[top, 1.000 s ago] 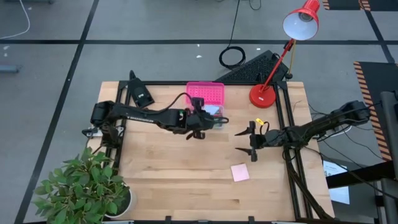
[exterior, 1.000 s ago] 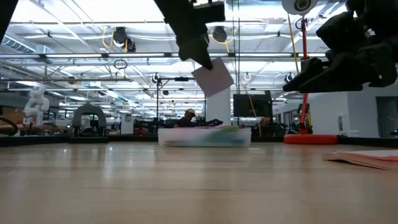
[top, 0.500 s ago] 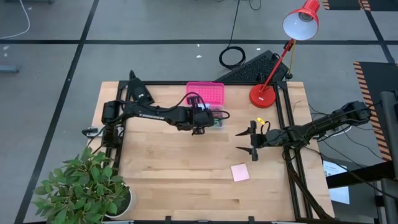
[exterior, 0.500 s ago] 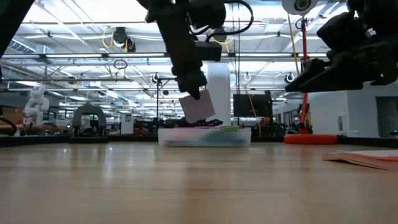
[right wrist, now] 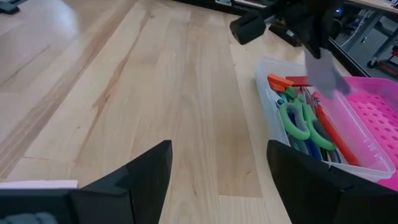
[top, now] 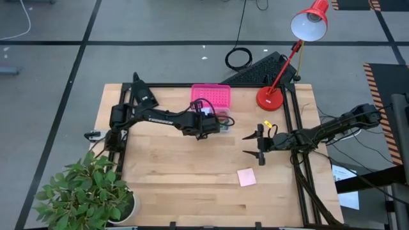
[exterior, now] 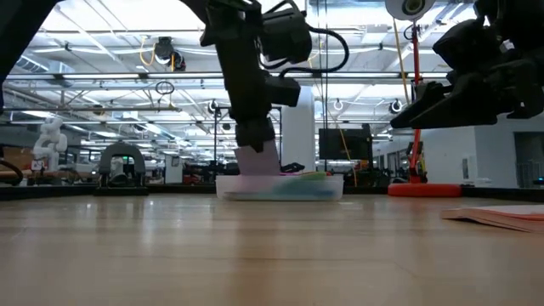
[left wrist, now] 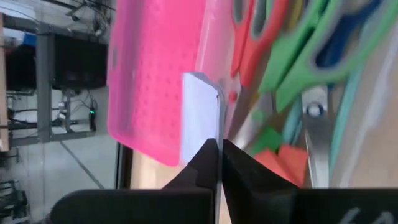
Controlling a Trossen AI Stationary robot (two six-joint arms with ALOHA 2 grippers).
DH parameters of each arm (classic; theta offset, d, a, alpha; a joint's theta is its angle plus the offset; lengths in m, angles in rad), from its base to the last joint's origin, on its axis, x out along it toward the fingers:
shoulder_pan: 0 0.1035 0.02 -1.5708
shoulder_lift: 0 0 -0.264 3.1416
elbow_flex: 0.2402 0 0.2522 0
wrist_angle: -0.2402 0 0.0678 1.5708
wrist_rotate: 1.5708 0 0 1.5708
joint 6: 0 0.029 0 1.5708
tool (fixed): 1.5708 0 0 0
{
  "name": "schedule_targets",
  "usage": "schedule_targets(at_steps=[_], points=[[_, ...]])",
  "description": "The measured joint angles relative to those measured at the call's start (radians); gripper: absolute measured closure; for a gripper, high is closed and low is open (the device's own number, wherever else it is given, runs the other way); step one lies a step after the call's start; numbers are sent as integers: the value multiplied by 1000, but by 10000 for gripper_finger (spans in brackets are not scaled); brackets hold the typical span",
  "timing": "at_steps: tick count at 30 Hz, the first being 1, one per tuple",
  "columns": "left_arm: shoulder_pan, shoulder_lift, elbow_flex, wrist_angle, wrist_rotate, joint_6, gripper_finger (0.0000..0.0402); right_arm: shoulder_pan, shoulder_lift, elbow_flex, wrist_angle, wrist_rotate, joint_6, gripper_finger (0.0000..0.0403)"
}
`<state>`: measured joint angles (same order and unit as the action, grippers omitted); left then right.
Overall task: Pack school essentials
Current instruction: Put the blue sticky notes into the supply box
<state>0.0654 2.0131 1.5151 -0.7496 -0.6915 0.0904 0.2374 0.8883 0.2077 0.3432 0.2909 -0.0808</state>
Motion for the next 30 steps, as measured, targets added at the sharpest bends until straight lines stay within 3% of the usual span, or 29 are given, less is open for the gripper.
schedule_targets(at_steps=[10,14,25,30], points=[[10,44,0,-6,-44,25,396,0,0,0,2,0,1,148],[22,51,1,-3,-40,30,372,0,0,0,3,0,2,148],[39,51,0,-5,208,62,292,0,0,0,3,0,2,148],[39,51,0,-5,247,37,244,0,0,0,3,0,2,148]])
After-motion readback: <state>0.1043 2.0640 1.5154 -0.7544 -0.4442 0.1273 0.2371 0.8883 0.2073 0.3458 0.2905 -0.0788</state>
